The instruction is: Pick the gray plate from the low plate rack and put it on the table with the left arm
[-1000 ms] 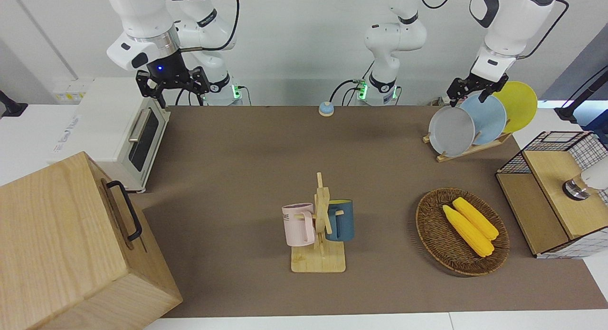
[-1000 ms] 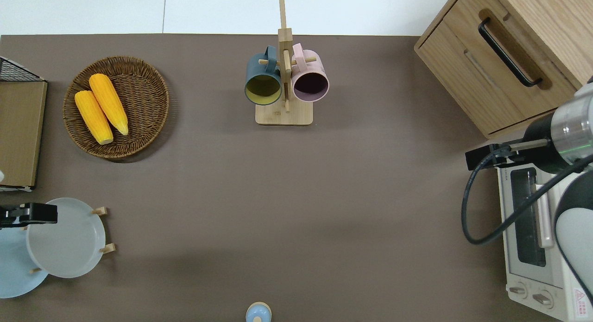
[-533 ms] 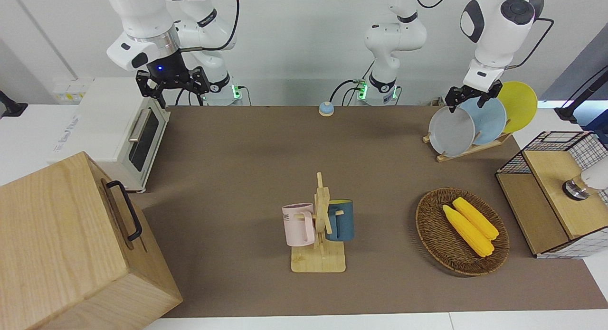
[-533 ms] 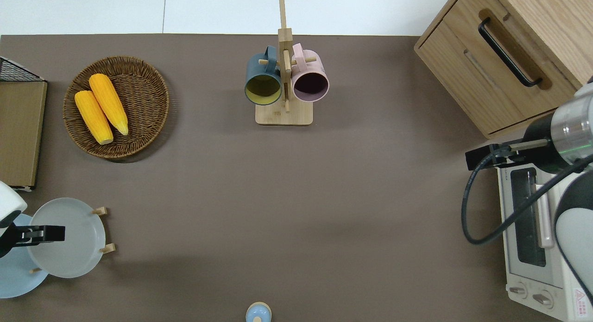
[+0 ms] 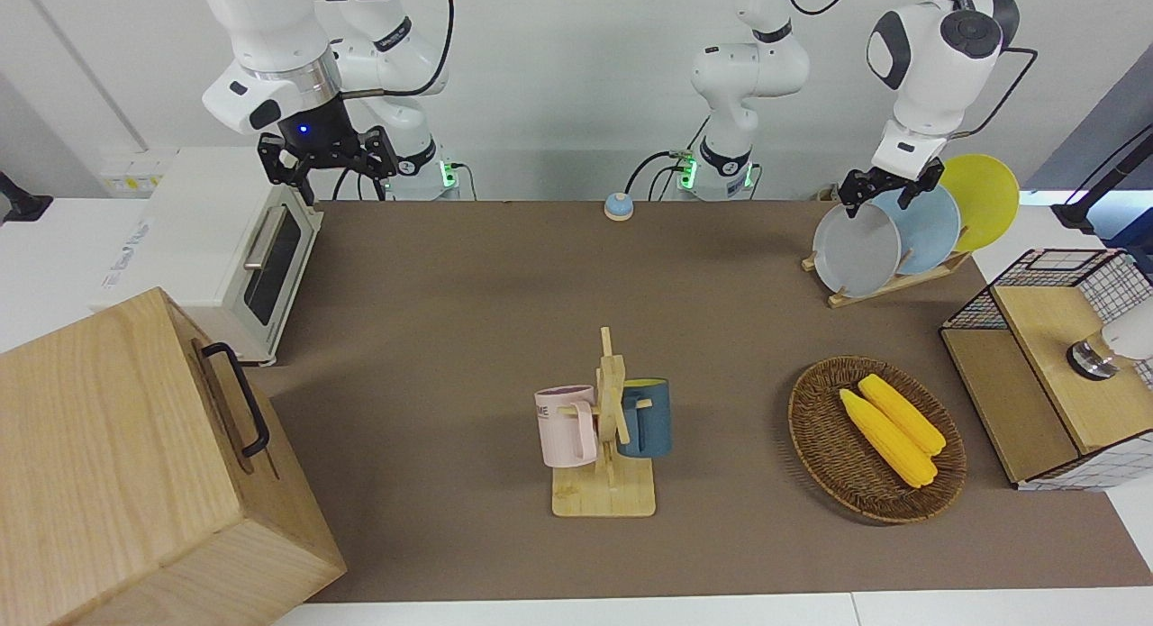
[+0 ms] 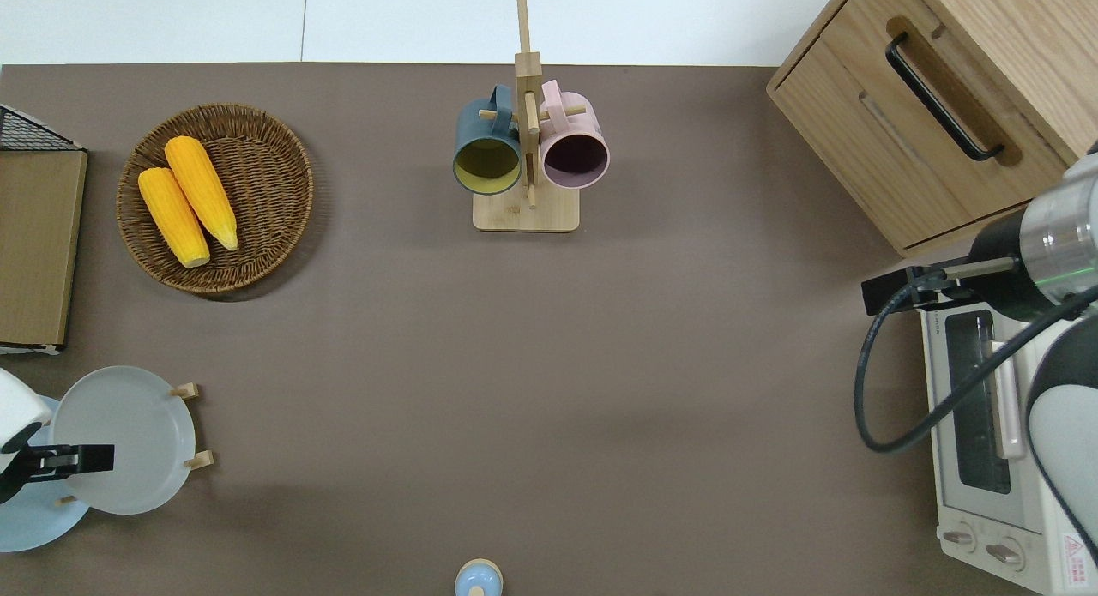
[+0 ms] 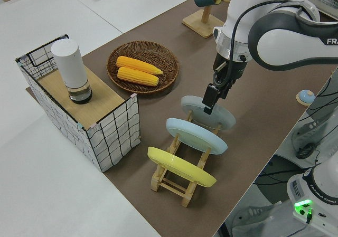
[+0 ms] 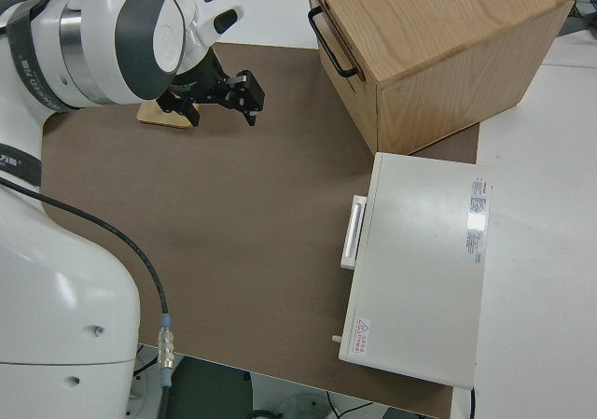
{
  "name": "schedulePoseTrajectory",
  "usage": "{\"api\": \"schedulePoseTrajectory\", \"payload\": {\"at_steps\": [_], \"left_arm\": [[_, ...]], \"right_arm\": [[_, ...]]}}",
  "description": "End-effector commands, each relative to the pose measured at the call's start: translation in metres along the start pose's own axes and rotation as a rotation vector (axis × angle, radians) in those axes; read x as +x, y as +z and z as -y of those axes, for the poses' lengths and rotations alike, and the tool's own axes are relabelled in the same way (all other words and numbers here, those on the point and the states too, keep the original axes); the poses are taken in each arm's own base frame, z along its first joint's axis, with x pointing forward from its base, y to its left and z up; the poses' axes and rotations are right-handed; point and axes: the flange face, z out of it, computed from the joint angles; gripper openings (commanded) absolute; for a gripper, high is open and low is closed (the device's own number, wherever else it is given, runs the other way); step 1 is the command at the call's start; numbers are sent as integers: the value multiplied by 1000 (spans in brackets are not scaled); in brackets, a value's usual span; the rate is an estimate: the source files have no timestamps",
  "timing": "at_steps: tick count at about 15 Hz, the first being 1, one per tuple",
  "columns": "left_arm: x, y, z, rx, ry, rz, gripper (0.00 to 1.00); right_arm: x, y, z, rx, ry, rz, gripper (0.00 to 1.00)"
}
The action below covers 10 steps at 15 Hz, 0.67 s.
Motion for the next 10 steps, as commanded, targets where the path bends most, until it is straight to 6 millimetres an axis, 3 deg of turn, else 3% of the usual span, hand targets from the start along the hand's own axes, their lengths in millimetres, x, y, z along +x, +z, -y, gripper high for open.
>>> {"api": "schedulePoseTrajectory", "payload": {"at_steps": [1,3,4,5,6,10], "left_arm": [[-9,0,0,15,5,-26,616],[-7,-1,-5,15,-34,-29,392],[-7,-1,-8,16,-48,-31,179],[-6,-1,-9,14,-48,-32,49],[-6,-2,-9,13,-47,-34,0],[-6,-2,-8,11,-49,-36,0]], "right_arm": [[-3,-4,-1,-2,14,3,983],[-3,-4,-1,-2,14,2,983],[-2,-4,-2,-2,16,3,983],[-3,-4,-1,-2,14,3,983],[-2,-4,-2,-2,16,4,983],[-3,-4,-1,-2,14,3,983]]}}
